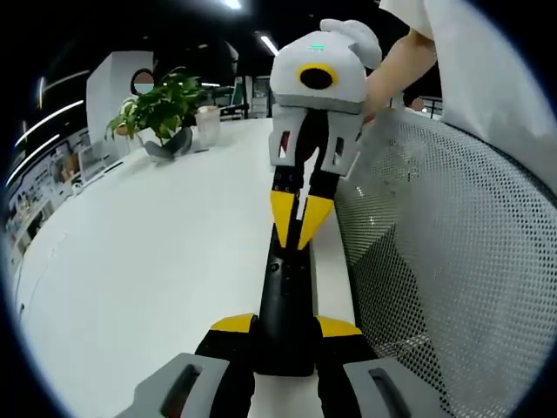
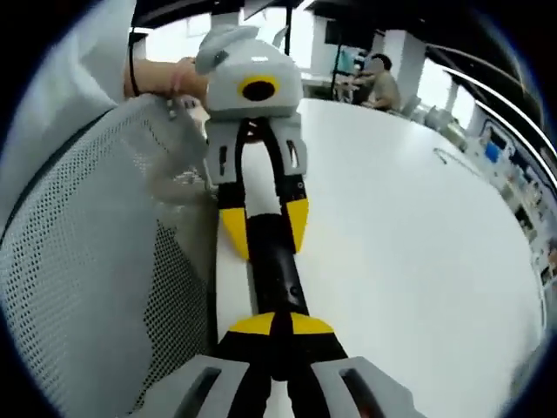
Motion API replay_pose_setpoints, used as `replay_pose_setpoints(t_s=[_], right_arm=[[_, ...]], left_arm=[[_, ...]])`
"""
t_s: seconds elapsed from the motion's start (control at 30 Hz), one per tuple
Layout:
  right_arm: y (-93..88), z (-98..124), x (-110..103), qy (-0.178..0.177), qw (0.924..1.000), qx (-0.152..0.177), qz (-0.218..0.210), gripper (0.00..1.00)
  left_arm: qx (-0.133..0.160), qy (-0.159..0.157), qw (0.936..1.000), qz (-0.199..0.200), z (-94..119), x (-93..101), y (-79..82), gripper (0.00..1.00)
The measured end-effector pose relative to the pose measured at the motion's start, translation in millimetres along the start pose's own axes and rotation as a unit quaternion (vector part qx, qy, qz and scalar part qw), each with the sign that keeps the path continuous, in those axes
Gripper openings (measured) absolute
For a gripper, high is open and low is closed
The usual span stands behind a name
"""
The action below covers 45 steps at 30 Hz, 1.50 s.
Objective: Press the specified remote control buttons in sequence, fully releasing each button before pressing the next.
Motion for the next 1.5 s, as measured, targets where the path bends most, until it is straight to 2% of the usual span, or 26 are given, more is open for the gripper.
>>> replay_pose_setpoints(t_s=[0.27, 0.33, 0.37, 0.47, 0.7, 0.9, 1.5], right_arm=[[2.6, -0.2, -0.6, -0.01, 0.9973, -0.032, 0.065, 0.01], [5.2, -0.5, -1.2, -0.021, 0.9939, -0.047, 0.097, 0.02], [7.3, -1.3, 0.0, -0.033, 0.9931, -0.044, 0.103, 0.05], [7.8, -3.5, -2.0, -0.018, 0.9938, -0.046, 0.1, 0.03], [9.9, -4.6, -3.4, -0.024, 0.9896, -0.065, 0.126, 0.02], [8.9, -4.2, -1.7, -0.022, 0.9918, -0.06, 0.11, 0.01], [9.1, -4.4, 0.0, -0.007, 0.9918, -0.073, 0.105, 0.01]], left_arm=[[0.001, 0.0, 1.0, 0.0, -0.2, 0.3, 0.2, 0.25], [0.001, 0.0, 1.0, 0.0, -0.1, 0.4, 0.2, 0.25], [0.001, 0.0, 1.0, 0.0, -0.2, 0.5, 0.3, 0.25], [0.001, 0.0, 1.0, -0.001, -0.3, 0.6, 0.1, 0.25], [0.0, 0.0, 1.0, -0.001, -0.8, 0.6, 0.2, 0.25], [0.0, 0.0, 1.0, -0.002, -1.0, 0.5, -0.2, 0.25], [0.001, -0.001, 1.0, -0.002, -1.2, 0.8, -0.9, 0.25]])
Point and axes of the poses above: the point that each gripper's makers call its tool centre point, and the gripper's own axes: z roughly backward along the fingers, x roughly to its right, y roughly out of its top, the point moved 6 cm from there along z, roughly backward along the fingers, and after that the axes turned 9 degrees about -x, right-handed, at the moved point
